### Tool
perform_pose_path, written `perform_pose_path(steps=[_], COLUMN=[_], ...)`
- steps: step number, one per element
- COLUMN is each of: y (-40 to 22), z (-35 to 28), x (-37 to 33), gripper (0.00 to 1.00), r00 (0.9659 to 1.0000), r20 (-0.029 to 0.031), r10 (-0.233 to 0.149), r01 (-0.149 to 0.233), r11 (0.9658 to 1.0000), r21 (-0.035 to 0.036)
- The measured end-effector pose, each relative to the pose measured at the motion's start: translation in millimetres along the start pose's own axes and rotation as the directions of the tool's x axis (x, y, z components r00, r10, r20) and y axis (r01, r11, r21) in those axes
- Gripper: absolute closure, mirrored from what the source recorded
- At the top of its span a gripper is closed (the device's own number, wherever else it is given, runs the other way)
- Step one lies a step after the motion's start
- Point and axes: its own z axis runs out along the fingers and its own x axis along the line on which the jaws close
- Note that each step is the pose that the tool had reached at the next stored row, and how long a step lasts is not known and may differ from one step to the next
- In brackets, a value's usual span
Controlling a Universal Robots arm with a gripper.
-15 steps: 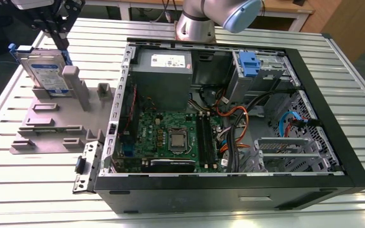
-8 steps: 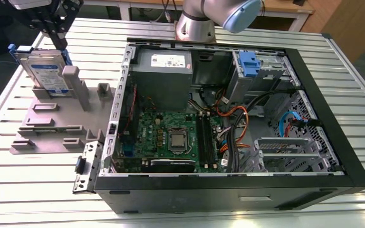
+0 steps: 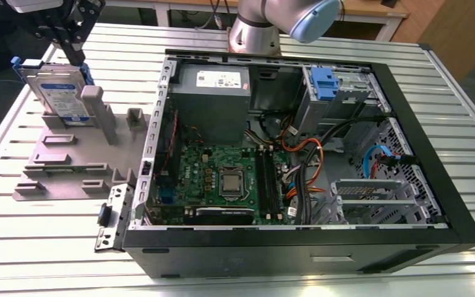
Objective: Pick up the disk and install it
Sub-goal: 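Reach for the disk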
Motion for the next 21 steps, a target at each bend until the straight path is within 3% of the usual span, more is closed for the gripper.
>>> perform_pose_path(steps=[21], y=[-0.8], z=[1.4], x=[9.5], gripper=[0.89], r00=[1.0000], r20=[-0.0001], r10=[0.000], r01=[0.000], r11=[1.0000], r21=[0.0001])
